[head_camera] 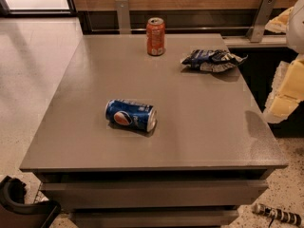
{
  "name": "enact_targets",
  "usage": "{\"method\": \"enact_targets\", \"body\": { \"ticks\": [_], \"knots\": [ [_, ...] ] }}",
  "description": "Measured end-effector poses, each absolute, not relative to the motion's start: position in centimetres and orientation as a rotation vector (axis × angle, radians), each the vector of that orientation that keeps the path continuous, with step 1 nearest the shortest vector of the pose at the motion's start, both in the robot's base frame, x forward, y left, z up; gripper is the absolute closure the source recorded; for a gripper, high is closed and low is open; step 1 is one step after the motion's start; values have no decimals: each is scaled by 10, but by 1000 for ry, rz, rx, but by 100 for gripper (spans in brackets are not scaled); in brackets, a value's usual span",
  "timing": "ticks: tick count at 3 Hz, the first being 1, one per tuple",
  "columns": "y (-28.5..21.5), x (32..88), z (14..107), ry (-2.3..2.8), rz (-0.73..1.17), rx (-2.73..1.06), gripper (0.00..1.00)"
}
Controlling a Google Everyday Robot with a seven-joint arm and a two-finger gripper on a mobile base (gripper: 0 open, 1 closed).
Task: Place pepsi can upright
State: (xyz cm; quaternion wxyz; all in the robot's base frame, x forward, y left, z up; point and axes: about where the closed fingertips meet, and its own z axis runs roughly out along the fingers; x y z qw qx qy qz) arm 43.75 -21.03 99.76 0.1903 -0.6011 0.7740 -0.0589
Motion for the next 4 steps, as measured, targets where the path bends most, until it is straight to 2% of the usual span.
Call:
{"method": "enact_targets", "body": {
  "ticks": [2,3,4],
  "knots": [
    [-202,443,1009,2206,-125,-1613,0],
    [-170,456,1007,2259,-44,-1570,0],
    [-99,476,982,2381,76,-1542,0]
  ]
}}
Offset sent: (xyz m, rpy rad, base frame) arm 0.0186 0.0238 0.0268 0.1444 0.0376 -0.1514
